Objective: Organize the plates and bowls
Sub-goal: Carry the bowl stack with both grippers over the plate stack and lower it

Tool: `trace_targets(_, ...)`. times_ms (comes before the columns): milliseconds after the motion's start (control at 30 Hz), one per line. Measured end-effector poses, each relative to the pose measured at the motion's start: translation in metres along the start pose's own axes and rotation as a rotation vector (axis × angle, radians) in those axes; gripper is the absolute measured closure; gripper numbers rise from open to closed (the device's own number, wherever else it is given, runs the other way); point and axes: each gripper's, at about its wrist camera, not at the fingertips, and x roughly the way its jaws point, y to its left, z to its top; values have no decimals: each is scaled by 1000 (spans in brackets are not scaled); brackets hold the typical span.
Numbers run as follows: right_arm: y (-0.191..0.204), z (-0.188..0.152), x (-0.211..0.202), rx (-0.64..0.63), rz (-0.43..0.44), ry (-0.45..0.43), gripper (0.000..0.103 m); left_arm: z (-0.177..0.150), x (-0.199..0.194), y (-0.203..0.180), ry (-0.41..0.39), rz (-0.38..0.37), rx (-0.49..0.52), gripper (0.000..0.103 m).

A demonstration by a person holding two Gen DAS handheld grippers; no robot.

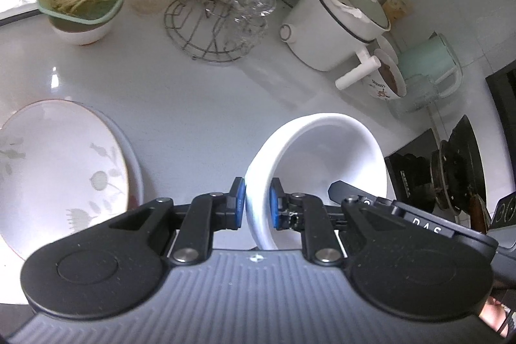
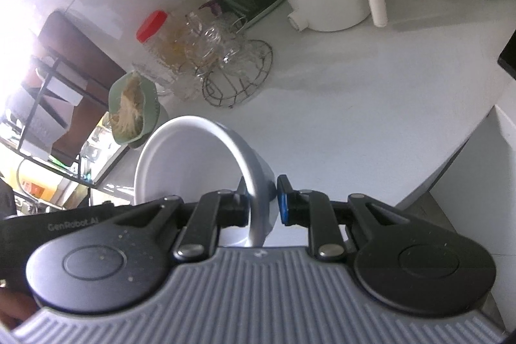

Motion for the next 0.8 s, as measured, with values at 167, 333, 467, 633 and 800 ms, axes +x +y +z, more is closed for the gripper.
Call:
trace_targets(167, 21, -10, 6, -9, 1, 2, 83, 0, -14, 23, -5, -5, -12, 84)
trace_targets(333, 46, -22, 13, -36, 8, 8, 83, -1, -30, 50, -14, 3, -26, 84)
trace_targets(467, 67, -32, 25, -57, 19, 32, 83, 1, -43, 76, -34, -2, -35, 84)
trace_targets(633, 95, -42, 38, -101, 32, 66, 83, 0, -60, 108, -74, -1, -65, 84)
trace_targets(800, 113, -49, 65, -121, 19, 147, 83, -1, -64, 127, -82, 46, -46, 83)
